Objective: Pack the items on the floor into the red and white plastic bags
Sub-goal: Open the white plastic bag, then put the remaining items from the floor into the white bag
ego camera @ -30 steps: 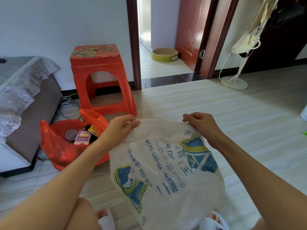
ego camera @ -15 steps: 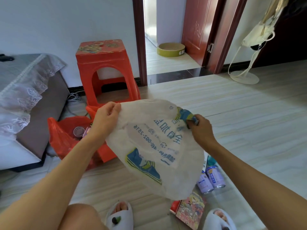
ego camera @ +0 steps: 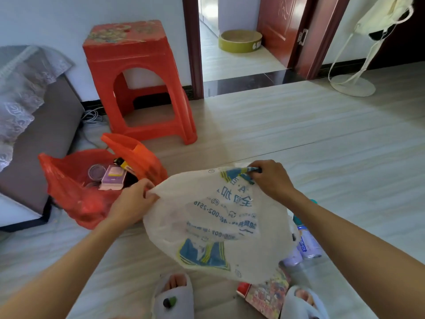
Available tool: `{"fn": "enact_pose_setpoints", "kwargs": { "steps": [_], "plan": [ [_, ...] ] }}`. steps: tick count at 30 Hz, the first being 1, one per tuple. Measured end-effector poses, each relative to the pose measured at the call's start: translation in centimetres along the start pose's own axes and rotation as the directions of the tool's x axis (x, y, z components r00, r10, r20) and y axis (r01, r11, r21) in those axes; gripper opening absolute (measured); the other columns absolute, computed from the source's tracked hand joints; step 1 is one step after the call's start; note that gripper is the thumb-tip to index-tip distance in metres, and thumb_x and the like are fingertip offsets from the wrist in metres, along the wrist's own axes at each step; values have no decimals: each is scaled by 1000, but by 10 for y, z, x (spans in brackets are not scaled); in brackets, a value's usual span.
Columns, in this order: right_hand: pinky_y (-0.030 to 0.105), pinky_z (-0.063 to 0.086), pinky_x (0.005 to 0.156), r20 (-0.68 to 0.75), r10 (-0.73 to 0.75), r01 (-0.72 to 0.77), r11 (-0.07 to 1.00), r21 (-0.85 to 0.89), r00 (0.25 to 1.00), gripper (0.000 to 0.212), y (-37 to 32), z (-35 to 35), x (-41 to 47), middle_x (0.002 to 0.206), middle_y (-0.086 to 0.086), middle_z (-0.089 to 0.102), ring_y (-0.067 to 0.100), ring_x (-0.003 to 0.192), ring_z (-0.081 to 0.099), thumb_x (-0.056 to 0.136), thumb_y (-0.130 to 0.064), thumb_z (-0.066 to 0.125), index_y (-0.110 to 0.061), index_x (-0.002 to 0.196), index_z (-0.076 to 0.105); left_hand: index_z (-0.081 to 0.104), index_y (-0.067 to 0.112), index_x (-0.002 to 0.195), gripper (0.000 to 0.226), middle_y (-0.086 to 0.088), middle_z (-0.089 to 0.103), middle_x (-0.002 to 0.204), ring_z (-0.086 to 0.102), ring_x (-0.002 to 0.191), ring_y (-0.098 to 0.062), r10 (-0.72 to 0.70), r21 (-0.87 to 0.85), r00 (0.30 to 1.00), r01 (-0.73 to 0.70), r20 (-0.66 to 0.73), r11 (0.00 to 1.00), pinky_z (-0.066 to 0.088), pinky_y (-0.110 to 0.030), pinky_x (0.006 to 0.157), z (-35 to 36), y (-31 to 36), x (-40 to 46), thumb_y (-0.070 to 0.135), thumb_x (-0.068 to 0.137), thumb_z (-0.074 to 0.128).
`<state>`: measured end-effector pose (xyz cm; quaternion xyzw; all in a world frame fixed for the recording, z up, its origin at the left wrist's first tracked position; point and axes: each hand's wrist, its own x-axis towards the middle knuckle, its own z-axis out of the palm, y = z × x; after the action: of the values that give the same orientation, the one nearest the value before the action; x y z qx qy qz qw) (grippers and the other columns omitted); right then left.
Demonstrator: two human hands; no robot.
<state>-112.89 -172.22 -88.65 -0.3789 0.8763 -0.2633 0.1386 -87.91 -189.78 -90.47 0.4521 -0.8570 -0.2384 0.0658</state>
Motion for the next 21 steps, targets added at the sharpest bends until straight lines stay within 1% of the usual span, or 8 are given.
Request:
{"fn": "enact_pose_setpoints", "kwargs": {
  "steps": [4, 6, 8, 11, 15, 17, 19, 21],
  "plan": [
    [33, 39, 59, 49, -43, 43, 999, -4, 998, 21, -3, 39, 32, 78, 12, 64, 28, 76, 57, 87, -14, 50, -11, 85, 70, 59, 18, 91, 13, -7, 66, 89, 60, 85, -31, -76, 42, 997, 76, 6, 996, 42, -34, 68, 44, -22, 7, 30, 88, 53],
    [38, 47, 73, 18, -100, 100, 995, -3, 995, 25, -8, 57, 53, 95, 12, 69, 30, 90, 60, 87, -14, 51, -17, 101, 71, 57, 11, 87, 11, -17, 67, 88, 61, 80, -35, -132, -55, 989, 129, -58, 990, 41, -35, 66, 61, -29, 15, 21, 89, 52],
    [44, 45, 87, -34, -152, 151, 988, -41, 988, 30, -13, 72, 75, 110, 10, 66, 30, 103, 56, 89, -17, 51, -21, 115, 66, 56, 5, 93, 13, -23, 65, 90, 59, 85, -41, -180, -132, 977, 164, -118, 978, 44, -42, 71, 77, -36, 28, 16, 90, 48],
    [40, 38, 94, -82, -192, 186, 979, -80, 978, 36, -13, 90, 103, 125, 5, 59, 27, 115, 49, 92, -22, 50, -24, 126, 57, 54, 4, 101, 19, -24, 64, 94, 58, 90, -43, -206, -205, 969, 175, -139, 963, 48, -48, 77, 96, -40, 49, 16, 93, 42],
    [37, 33, 102, 38, -158, 162, 974, -161, 987, 47, 12, 116, 116, 138, 5, 48, 26, 125, 42, 93, -28, 51, -19, 138, 42, 53, 6, 106, 22, -23, 64, 100, 59, 92, -43, -302, -230, 950, 277, -81, 933, 51, -50, 78, 118, -49, 67, 18, 94, 39],
    [34, 30, 108, 71, -121, 128, 986, -108, 990, 54, 28, 126, 111, 145, 6, 40, 24, 132, 36, 93, -28, 53, -17, 142, 34, 51, 8, 114, 25, -17, 62, 104, 62, 87, -41, -337, -314, 940, 306, -47, 899, 55, -43, 73, 127, -51, 70, 16, 94, 38],
    [31, 24, 112, 50, -129, 132, 990, -59, 990, 61, 41, 132, 102, 152, 7, 29, 22, 139, 26, 92, -26, 55, -17, 145, 27, 47, 10, 121, 27, -8, 56, 104, 64, 77, -33, -362, -444, 932, 315, -24, 839, 54, -30, 59, 134, -45, 68, 14, 95, 40],
    [26, 18, 113, 1, -158, 158, 987, -22, 987, 67, 49, 131, 92, 156, 6, 19, 20, 143, 18, 91, -24, 57, -17, 147, 21, 43, 10, 125, 29, -6, 51, 105, 60, 73, -20, -378, -572, 926, 301, -17, 763, 54, -30, 61, 139, -37, 62, 16, 96, 43]
  ]
}}
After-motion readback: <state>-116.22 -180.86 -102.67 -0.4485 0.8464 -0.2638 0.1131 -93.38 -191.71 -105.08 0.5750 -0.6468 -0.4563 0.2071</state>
